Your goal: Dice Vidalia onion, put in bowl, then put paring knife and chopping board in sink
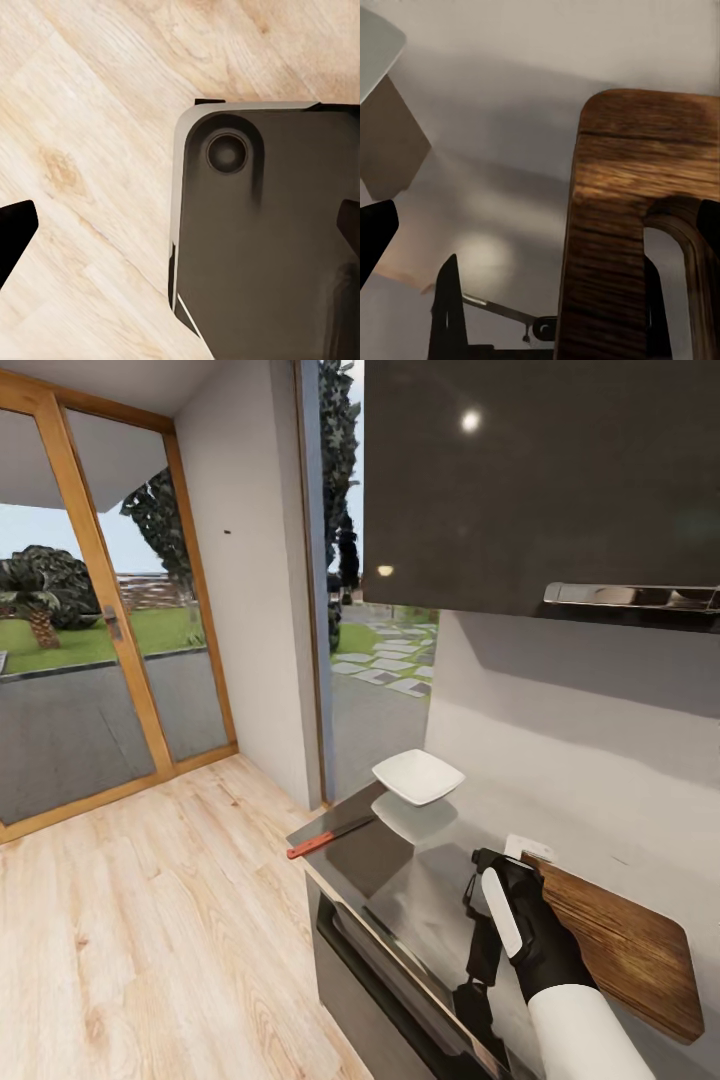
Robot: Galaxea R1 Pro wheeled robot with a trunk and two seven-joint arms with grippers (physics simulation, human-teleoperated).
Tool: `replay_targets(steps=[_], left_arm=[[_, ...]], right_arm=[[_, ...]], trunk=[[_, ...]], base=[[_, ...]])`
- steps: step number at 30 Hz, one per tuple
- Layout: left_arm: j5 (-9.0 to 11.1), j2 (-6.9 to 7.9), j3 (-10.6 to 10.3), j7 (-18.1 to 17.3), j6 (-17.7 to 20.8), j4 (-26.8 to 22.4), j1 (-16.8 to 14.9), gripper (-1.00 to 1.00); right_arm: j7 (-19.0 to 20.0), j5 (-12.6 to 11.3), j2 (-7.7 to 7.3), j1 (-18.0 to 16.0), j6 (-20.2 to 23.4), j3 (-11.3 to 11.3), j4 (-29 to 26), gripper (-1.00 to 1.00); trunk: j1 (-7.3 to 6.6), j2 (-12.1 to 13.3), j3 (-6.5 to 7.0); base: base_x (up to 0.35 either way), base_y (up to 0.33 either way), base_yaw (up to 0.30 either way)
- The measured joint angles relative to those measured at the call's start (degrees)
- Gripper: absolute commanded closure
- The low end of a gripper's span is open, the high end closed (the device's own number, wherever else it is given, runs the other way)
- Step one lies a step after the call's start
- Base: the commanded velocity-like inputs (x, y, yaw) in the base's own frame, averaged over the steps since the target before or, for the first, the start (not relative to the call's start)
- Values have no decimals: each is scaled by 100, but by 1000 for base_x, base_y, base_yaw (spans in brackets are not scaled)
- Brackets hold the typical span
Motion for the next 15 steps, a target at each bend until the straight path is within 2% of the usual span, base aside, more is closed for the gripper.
replay_targets(steps=[15], left_arm=[[0, 0, 0, 0, 0, 0, -3, -100]], right_arm=[[0, 0, 3, 0, 0, 1, 0, -100]], trunk=[[0, 0, 0]], base=[[0, 0, 0]])
